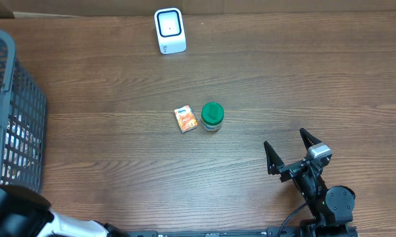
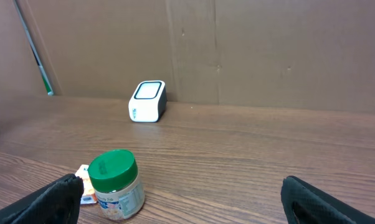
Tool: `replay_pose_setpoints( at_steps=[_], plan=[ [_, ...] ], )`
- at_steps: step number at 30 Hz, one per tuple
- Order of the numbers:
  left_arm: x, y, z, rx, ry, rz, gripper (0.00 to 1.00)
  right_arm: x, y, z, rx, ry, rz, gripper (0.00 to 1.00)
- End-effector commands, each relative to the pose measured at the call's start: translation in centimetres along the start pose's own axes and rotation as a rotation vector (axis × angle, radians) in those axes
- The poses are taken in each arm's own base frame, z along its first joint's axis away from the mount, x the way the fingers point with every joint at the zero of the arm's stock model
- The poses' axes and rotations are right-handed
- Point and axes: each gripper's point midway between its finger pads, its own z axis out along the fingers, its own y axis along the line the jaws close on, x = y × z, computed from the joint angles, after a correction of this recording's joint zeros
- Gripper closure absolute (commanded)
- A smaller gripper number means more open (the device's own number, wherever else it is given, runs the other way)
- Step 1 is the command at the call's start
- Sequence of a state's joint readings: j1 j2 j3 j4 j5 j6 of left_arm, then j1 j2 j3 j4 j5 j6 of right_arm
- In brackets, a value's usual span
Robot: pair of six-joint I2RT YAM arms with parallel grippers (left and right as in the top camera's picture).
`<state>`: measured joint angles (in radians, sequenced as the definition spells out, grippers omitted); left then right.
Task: Scan the item barcode
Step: 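Return the left gripper to the basket and grasp the tissue pack, then carry the tissue pack to the table beside the jar and release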
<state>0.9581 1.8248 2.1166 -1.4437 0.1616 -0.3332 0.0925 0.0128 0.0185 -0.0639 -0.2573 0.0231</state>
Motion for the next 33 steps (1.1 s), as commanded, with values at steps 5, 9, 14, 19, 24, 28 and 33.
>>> replay_pose_setpoints(
  at_steps=[5, 9, 14, 19, 24, 28, 33],
  plan=[
    [5.5, -10.9, -14.1, 0.393, -0.223, 0.307, 0.96, 0.2, 0.0, 0.0, -0.002, -0.004, 0.002, 0.0],
    [11.2, -15.4, -16.4, 0.482, -0.217, 0.572, 0.96, 0.2, 0.0, 0.0, -0.002, -0.004, 0.002, 0.0],
    [19.3, -20.2, -14.3, 0.515, -0.086, 0.877, 0.96, 0.2, 0.0, 0.0, -0.002, -0.004, 0.002, 0.0],
    [27.8, -22.9, -8.4, 0.504, 0.116, 1.128, 0.96, 0.2, 0.0, 0.0, -0.002, -0.004, 0.002, 0.0],
    [35.9, -22.2, -0.3, 0.389, 0.314, 1.285, 0.96, 0.2, 0.0, 0.0, -0.002, -0.004, 0.002, 0.0],
    [40.1, -21.3, 4.1, 0.331, 0.405, 1.281, 0.96, 0.2, 0.1, 0.0, -0.003, -0.004, 0.002, 0.0],
    [43.1, -20.8, 8.5, 0.305, 0.431, 1.225, 0.96, 0.2, 0.0, 0.0, -0.002, -0.004, 0.002, 0.0]
  ],
)
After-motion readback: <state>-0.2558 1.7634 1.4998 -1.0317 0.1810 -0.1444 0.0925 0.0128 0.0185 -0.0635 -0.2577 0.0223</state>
